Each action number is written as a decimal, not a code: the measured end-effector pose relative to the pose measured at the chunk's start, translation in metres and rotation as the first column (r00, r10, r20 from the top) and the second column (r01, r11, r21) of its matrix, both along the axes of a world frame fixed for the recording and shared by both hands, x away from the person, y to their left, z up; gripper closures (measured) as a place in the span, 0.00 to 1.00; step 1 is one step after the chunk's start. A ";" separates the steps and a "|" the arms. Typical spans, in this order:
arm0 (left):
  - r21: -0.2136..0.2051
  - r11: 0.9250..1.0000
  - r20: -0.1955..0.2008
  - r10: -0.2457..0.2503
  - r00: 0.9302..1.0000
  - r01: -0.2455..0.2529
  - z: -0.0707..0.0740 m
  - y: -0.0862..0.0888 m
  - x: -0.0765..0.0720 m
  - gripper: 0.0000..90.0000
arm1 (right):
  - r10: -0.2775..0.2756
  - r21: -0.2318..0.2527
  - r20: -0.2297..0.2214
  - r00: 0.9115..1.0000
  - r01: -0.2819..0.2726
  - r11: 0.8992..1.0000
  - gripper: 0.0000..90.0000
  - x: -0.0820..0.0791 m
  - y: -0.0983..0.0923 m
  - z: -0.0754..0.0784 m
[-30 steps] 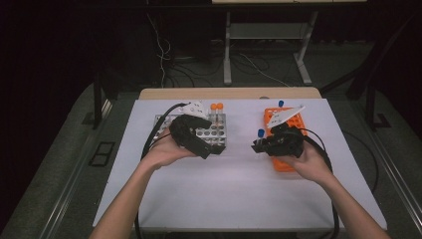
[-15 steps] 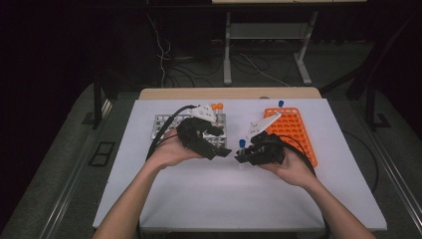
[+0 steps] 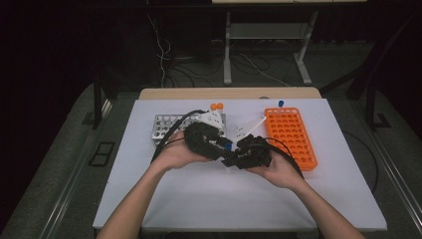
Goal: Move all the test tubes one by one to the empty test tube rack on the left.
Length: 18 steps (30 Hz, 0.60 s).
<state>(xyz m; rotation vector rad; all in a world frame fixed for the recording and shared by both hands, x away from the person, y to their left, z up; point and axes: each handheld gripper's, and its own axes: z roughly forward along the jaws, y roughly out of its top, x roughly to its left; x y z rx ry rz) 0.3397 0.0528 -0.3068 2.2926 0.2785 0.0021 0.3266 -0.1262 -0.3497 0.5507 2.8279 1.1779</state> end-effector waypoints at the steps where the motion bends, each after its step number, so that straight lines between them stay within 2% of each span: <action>1: 0.000 1.000 -0.002 0.001 1.000 -0.001 0.000 0.000 0.000 0.74 | 0.003 0.002 -0.002 1.000 -0.003 1.000 0.84 0.000 0.001 0.000; 3: -0.005 1.000 -0.009 0.002 1.000 -0.002 0.000 0.002 0.001 0.81 | 0.003 0.008 -0.005 1.000 -0.003 1.000 0.84 0.000 0.002 0.000; 6: -0.008 1.000 -0.010 0.004 1.000 -0.004 0.000 0.003 0.002 0.81 | 0.003 0.016 -0.006 1.000 -0.003 1.000 0.82 0.001 0.003 0.000; 8: -0.015 1.000 -0.007 0.015 1.000 -0.015 0.002 0.006 0.003 0.82 | -0.003 0.018 -0.011 1.000 0.004 1.000 0.74 0.002 0.003 0.001; 12: -0.029 0.998 -0.005 0.050 0.999 -0.051 0.006 0.015 0.009 0.82 | -0.037 0.023 -0.004 0.999 0.037 0.999 0.64 0.005 -0.004 0.003; 18: -0.041 0.991 0.009 0.126 0.992 -0.125 0.011 0.033 0.020 0.82 | -0.093 0.051 0.007 0.996 0.092 0.994 0.49 0.012 -0.022 0.009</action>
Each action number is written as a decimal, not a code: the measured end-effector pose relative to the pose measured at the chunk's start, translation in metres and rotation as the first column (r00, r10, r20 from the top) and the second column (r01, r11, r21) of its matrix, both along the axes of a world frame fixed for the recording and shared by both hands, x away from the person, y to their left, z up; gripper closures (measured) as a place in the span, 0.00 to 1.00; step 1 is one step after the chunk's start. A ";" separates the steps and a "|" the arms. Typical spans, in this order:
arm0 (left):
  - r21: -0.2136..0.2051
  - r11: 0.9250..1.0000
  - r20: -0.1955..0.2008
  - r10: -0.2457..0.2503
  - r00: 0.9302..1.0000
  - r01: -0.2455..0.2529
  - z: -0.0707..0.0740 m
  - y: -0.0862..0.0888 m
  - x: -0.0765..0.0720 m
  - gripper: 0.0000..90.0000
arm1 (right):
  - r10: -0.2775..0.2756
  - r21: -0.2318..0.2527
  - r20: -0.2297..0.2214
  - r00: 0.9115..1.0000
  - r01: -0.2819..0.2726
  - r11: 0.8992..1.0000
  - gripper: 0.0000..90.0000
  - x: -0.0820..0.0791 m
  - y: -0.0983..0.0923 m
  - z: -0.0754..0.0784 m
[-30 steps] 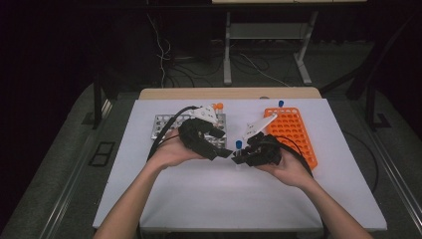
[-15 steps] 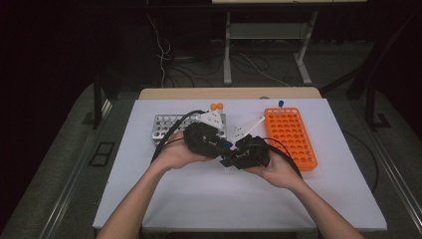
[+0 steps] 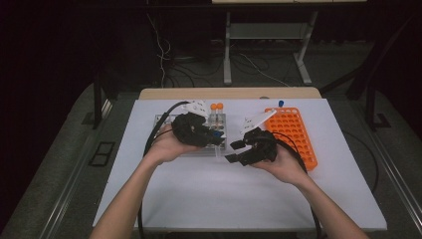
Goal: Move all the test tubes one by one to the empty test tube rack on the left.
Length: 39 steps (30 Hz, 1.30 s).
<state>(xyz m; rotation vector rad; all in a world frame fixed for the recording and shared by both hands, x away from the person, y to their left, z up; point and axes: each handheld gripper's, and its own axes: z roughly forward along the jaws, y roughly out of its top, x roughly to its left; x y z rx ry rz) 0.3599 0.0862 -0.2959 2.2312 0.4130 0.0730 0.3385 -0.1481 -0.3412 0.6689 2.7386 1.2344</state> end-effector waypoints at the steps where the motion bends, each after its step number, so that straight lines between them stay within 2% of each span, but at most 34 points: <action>1: -0.002 1.000 0.003 0.010 1.000 -0.010 0.001 0.002 0.002 0.82 | -0.009 0.007 0.002 1.000 0.009 1.000 0.46 0.001 -0.003 0.001; 5: -0.001 0.999 0.015 0.046 0.999 -0.046 0.005 0.011 0.007 0.82 | -0.048 0.020 0.005 0.999 0.048 0.999 0.38 0.003 -0.013 0.003; 8: 0.008 0.998 0.025 0.066 0.998 -0.066 0.007 0.017 0.013 0.82 | -0.069 0.025 0.005 0.998 0.068 0.997 0.28 0.003 -0.019 0.004; 10: 0.013 0.997 0.030 0.082 0.996 -0.082 0.009 0.020 0.017 0.82 | -0.080 0.018 0.007 0.997 0.080 0.997 0.13 0.004 -0.022 0.004; 12: 0.015 0.995 0.035 0.096 0.995 -0.096 0.010 0.024 0.021 0.82 | -0.098 0.017 0.017 0.995 0.098 0.995 0.12 0.002 -0.025 0.003; 13: 0.016 0.994 0.038 0.104 0.994 -0.105 0.011 0.026 0.023 0.82 | -0.106 0.015 0.017 0.994 0.105 0.994 0.09 0.002 -0.027 0.004; 14: 0.014 0.993 0.041 0.114 0.993 -0.114 0.012 0.028 0.026 0.82 | -0.106 0.016 0.007 0.994 0.106 0.994 0.01 0.002 -0.029 0.003; 15: 0.012 0.992 0.039 0.124 0.992 -0.124 0.013 0.029 0.028 0.82 | -0.105 0.014 -0.005 0.994 0.105 0.994 0.00 0.003 -0.031 0.003; 27: 0.029 0.977 0.064 0.207 0.976 -0.209 0.021 0.042 0.060 0.82 | -0.134 0.027 -0.024 0.991 0.134 0.991 0.00 0.003 -0.056 0.003; 33: 0.028 0.970 0.064 0.239 0.969 -0.241 0.018 0.044 0.079 0.82 | -0.149 0.027 -0.032 0.988 0.150 0.988 0.00 0.002 -0.068 0.002; 39: 0.037 0.960 0.063 0.276 0.959 -0.279 0.012 0.047 0.097 0.82 | -0.167 0.021 -0.035 0.985 0.168 0.986 0.00 0.001 -0.078 -0.002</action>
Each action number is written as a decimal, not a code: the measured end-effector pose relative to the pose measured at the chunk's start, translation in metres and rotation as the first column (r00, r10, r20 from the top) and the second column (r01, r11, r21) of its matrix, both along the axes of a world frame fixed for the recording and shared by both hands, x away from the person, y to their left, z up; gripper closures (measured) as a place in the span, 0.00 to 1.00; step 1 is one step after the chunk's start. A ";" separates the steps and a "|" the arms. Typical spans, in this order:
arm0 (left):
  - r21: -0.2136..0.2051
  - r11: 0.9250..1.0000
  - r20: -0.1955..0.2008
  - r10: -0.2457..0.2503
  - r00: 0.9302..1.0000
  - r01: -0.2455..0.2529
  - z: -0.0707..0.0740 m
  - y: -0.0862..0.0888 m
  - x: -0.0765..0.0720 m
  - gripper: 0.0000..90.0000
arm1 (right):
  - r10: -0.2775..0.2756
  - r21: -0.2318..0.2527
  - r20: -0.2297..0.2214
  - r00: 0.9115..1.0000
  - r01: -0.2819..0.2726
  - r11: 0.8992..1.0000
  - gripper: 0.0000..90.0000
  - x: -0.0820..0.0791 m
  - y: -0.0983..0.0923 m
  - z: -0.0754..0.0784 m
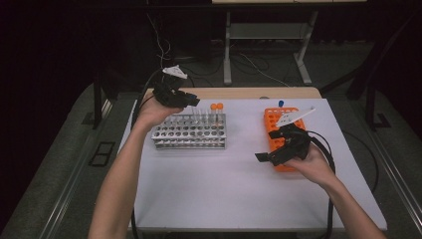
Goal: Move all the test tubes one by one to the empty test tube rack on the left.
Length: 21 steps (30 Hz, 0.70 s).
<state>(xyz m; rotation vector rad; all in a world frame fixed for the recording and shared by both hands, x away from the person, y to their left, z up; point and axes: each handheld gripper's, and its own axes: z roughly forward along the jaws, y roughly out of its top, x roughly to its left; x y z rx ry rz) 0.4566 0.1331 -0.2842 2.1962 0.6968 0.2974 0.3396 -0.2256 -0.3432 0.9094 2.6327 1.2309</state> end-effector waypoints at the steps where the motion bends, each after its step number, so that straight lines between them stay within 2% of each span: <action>1: 0.001 1.000 -0.001 0.007 1.000 -0.007 -0.001 0.001 0.002 0.82 | -0.002 0.000 -0.004 1.000 0.002 1.000 0.00 0.000 -0.001 -0.001; 10: -0.016 0.996 0.000 0.083 0.997 -0.083 -0.012 0.008 0.019 0.82 | -0.014 0.006 -0.004 1.000 0.014 1.000 0.00 -0.001 -0.009 -0.004; 21: -0.004 0.996 -0.017 0.084 0.996 -0.084 -0.027 0.005 0.026 0.82 | -0.037 0.018 -0.006 0.999 0.037 0.999 0.00 -0.001 -0.017 -0.007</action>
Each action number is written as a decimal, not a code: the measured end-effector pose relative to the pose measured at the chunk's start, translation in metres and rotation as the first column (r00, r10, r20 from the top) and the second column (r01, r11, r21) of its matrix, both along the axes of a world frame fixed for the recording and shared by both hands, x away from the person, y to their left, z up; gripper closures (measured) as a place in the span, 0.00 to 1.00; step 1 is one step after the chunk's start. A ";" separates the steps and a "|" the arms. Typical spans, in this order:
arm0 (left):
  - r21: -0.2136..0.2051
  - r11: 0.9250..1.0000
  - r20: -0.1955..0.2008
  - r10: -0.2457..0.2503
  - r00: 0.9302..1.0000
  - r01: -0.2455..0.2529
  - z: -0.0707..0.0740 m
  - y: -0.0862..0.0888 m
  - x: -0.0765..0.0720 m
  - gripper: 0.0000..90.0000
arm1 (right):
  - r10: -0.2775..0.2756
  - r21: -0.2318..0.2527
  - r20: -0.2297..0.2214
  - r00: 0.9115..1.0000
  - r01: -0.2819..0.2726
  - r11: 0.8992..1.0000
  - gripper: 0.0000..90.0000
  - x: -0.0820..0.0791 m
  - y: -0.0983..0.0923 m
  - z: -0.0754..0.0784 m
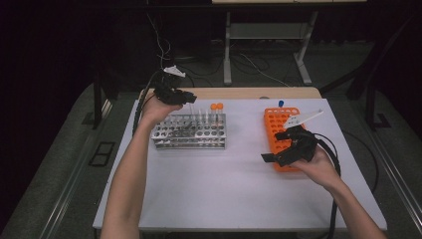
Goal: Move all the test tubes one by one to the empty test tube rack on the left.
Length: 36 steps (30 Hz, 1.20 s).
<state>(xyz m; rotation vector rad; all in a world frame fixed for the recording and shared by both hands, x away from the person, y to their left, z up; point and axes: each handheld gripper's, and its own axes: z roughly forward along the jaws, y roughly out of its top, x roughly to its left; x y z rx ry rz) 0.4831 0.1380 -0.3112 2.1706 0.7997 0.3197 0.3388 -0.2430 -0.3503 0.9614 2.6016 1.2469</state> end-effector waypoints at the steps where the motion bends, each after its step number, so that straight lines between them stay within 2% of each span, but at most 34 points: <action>1: 0.004 1.000 -0.004 0.000 1.000 0.000 -0.002 -0.001 0.000 0.82 | -0.004 0.002 0.001 1.000 0.004 1.000 0.00 0.000 -0.001 0.000; 4: 0.009 1.000 -0.008 0.002 1.000 -0.002 -0.007 -0.001 0.001 0.82 | -0.011 0.006 0.005 1.000 0.011 1.000 0.00 0.001 -0.004 -0.001; 14: -0.013 1.000 -0.045 0.015 0.999 -0.015 -0.024 0.001 0.001 0.80 | -0.046 0.034 -0.001 0.999 0.046 0.998 0.00 0.012 -0.014 -0.005; 21: -0.052 0.999 -0.078 0.008 0.997 -0.012 -0.023 0.003 -0.003 0.61 | -0.093 0.051 -0.020 0.995 0.094 0.994 0.00 0.032 -0.027 -0.011; 26: -0.062 0.997 -0.065 0.030 0.997 -0.034 -0.017 0.004 -0.012 0.45 | -0.136 0.068 -0.028 0.990 0.138 0.988 0.00 0.049 -0.041 -0.015; 32: -0.076 0.996 -0.048 0.039 0.998 -0.043 -0.011 0.005 -0.027 0.26 | -0.192 0.038 -0.029 0.981 0.194 0.980 0.00 0.070 -0.055 -0.019; 36: -0.096 0.994 -0.038 0.038 0.999 -0.041 -0.007 0.006 -0.039 0.16 | -0.226 0.038 -0.028 0.974 0.227 0.973 0.00 0.083 -0.062 -0.023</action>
